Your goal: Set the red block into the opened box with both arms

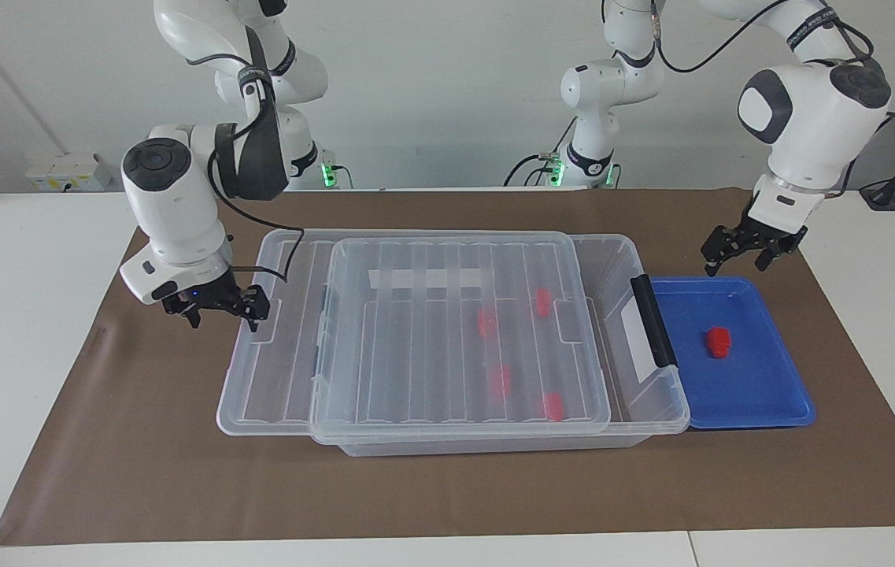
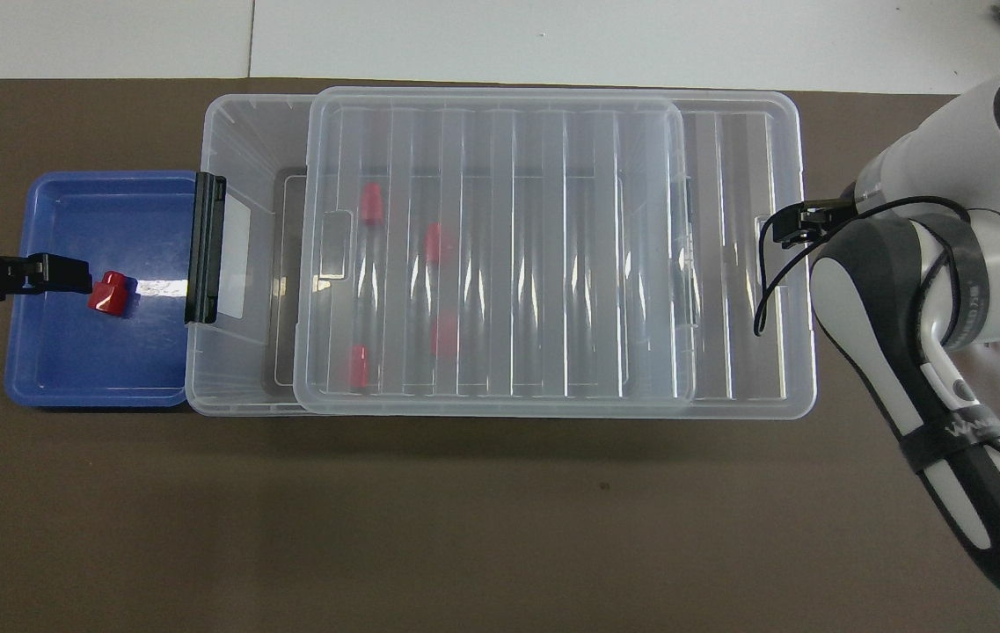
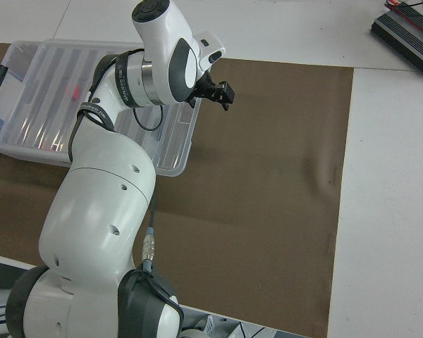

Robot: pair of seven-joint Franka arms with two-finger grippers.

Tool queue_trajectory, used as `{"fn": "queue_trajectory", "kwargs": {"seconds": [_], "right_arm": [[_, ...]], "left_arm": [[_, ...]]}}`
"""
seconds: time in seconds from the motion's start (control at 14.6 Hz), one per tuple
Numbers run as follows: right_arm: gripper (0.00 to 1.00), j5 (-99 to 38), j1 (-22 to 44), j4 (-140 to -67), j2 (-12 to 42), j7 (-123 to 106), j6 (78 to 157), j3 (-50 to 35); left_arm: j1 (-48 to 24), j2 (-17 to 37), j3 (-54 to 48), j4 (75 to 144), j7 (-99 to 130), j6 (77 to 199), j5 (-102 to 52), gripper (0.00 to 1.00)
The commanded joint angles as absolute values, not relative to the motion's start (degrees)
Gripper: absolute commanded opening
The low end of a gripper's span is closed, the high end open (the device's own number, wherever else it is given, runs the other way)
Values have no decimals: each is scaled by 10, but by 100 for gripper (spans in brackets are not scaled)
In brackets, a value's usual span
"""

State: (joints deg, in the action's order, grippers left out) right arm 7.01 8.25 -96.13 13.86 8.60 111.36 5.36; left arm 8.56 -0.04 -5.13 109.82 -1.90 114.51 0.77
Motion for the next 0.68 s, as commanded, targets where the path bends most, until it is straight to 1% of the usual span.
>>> {"fn": "queue_trajectory", "kwargs": {"seconds": [0.0, 0.14, 0.34, 0.62], "right_arm": [[100, 91, 64, -963, 127, 72, 1092, 52], [100, 93, 60, -963, 123, 72, 1085, 53], [100, 100, 53, -964, 121, 72, 1074, 53], [100, 108, 44, -963, 121, 72, 1065, 54]], "left_arm": [[100, 19, -55, 1107, -33, 1179, 3, 100], [102, 39, -55, 1113, -33, 1200, 3, 100], [104, 57, -55, 1143, -37, 1262, 3, 100], [128, 103, -55, 1146, -82, 1301, 3, 100]]}}
